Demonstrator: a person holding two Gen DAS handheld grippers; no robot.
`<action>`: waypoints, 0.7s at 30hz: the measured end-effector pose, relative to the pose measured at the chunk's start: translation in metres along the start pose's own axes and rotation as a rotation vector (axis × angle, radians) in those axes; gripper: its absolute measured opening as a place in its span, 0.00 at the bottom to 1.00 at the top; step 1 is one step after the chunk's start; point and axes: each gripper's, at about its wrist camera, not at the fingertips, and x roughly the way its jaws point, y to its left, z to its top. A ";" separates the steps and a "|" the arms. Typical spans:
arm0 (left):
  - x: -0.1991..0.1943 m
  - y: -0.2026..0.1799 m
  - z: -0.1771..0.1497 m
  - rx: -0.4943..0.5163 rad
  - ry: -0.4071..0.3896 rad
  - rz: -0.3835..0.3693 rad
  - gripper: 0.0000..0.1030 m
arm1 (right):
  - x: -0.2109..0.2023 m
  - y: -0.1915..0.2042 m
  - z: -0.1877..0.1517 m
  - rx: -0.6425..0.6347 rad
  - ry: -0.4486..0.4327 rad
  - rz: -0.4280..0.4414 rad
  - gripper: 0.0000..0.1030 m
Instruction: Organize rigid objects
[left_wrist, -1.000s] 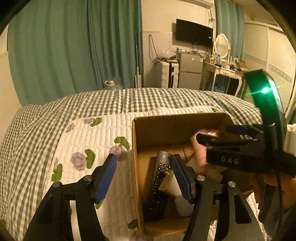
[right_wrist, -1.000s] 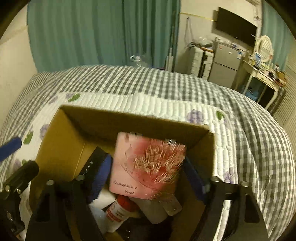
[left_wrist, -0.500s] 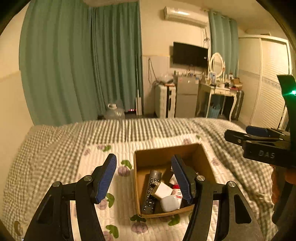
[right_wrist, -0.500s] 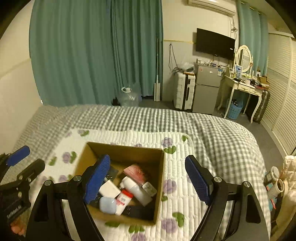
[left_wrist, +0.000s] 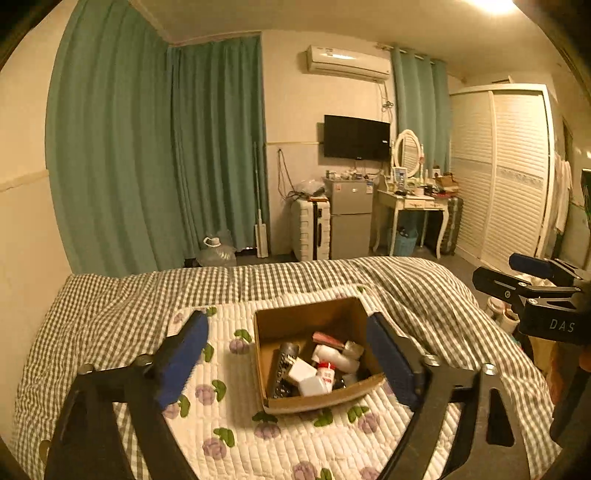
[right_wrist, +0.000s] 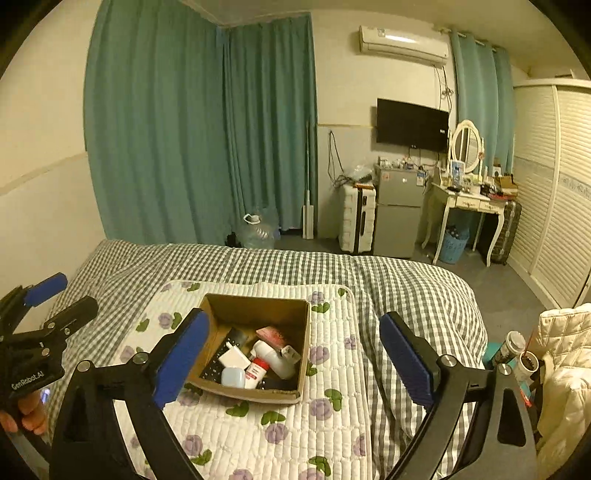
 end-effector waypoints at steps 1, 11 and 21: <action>-0.002 0.000 -0.005 -0.002 -0.001 0.003 0.88 | -0.002 0.001 -0.006 -0.005 -0.010 -0.003 0.95; 0.030 0.017 -0.075 -0.142 -0.019 0.119 1.00 | 0.036 0.011 -0.076 0.070 -0.070 -0.018 1.00; 0.047 0.016 -0.113 -0.100 -0.022 0.207 1.00 | 0.069 0.016 -0.123 -0.005 -0.086 -0.015 1.00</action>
